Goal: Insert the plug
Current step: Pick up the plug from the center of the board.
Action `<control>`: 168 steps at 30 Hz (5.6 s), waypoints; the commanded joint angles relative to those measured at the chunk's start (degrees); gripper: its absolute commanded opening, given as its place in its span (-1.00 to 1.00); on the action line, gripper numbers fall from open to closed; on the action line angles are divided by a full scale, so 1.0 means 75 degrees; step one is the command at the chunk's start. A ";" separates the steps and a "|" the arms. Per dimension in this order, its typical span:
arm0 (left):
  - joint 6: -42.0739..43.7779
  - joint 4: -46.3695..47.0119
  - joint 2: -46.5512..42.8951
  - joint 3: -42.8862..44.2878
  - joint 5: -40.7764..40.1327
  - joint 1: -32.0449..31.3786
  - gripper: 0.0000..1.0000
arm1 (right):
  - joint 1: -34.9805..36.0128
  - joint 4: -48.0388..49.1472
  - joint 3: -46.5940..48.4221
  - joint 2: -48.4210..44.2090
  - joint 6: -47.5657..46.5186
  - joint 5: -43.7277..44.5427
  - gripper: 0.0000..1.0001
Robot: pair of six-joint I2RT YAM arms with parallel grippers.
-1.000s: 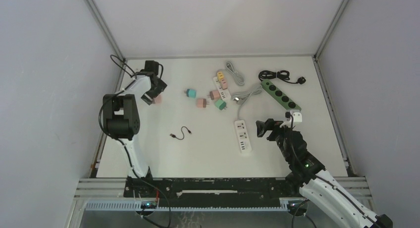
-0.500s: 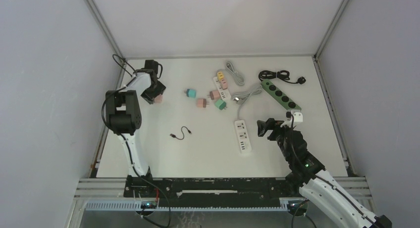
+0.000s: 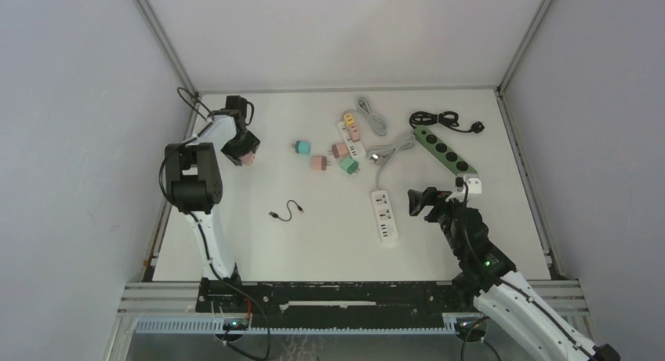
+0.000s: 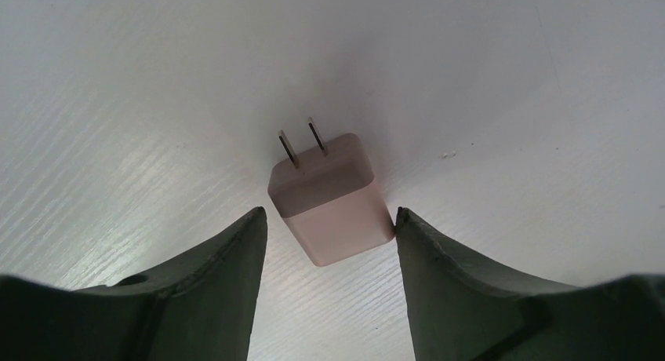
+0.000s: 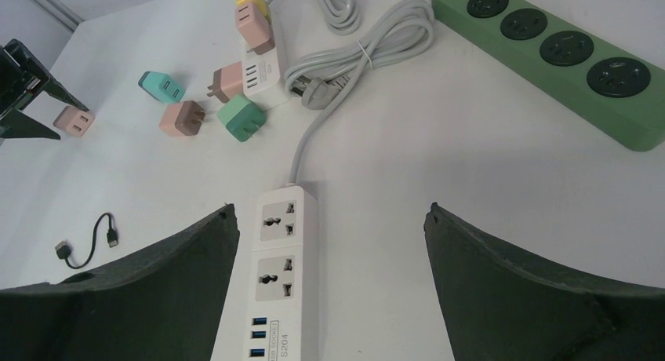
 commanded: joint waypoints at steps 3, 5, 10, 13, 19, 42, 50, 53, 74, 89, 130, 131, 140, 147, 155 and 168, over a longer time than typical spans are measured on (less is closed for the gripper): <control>0.0296 0.0127 -0.0158 -0.0022 0.0486 0.0304 0.27 | -0.0053 0.0130 0.0017 -0.0097 0.0069 -0.0077 0.87; 0.0362 0.0130 -0.0101 0.0029 0.0555 0.0337 0.20 | -0.0053 0.0130 0.0006 -0.0091 0.0069 -0.0078 0.88; 0.0386 0.0141 -0.0011 0.0074 0.0702 0.0436 0.09 | -0.0067 0.0153 0.0003 -0.0063 0.0072 -0.0107 0.87; 0.0442 0.0158 -0.0044 0.0015 0.0802 0.0474 -0.02 | -0.0072 0.0153 0.0006 -0.0040 0.0060 -0.0163 0.87; 0.0398 0.0637 -0.0746 -0.0759 0.1211 0.0477 -0.11 | -0.0078 0.0232 0.0001 0.0033 0.0058 -0.0358 0.86; 0.0443 0.1918 -0.3244 -0.3432 0.2816 -0.1804 -0.15 | 0.0306 0.0605 -0.0010 0.0745 0.0163 -0.1059 0.79; -0.0642 0.3146 -0.3882 -0.4393 0.3481 -0.2921 -0.16 | 0.1438 0.1335 -0.0071 0.1321 0.0216 -0.0244 0.79; -0.1045 0.3473 -0.4029 -0.4572 0.3639 -0.3213 -0.16 | 0.1790 0.1720 -0.0064 0.1581 0.0234 0.0031 0.79; -0.4016 0.5677 -0.5033 -0.5721 0.3801 -0.4725 -0.20 | 0.3006 0.5300 0.0845 0.4838 0.0013 0.0367 0.73; -0.4729 0.6277 -0.5398 -0.5985 0.3805 -0.5199 -0.23 | 0.3072 0.6326 0.1685 0.6527 -0.0287 0.0401 0.54; -0.5041 0.7275 -0.5919 -0.6654 0.3415 -0.5568 0.21 | 0.3074 0.5908 0.1988 0.6636 -0.0336 0.0329 -0.93; -0.4874 0.7122 -0.5985 -0.6618 0.3341 -0.5568 0.28 | 0.3070 0.5749 0.1987 0.6518 -0.0356 0.0308 -0.97; -0.2615 0.5182 -0.6680 -0.5904 0.1924 -0.5556 0.77 | 0.2841 0.2841 0.2463 0.4997 -0.0400 0.0183 -1.00; -0.1111 0.4640 -0.6982 -0.5641 0.1265 -0.5535 0.98 | 0.2389 -0.0369 0.3645 0.4364 -0.0332 -0.0189 -1.00; 0.0181 0.4689 -0.6677 -0.5423 0.1479 -0.5517 1.00 | 0.1598 -0.3511 0.5479 0.4619 -0.0276 -0.1023 -1.00; 0.0638 0.5570 -0.5225 -0.5227 0.2717 -0.5522 0.91 | 0.0250 -0.6321 0.7527 0.6056 -0.0825 -0.2171 -1.00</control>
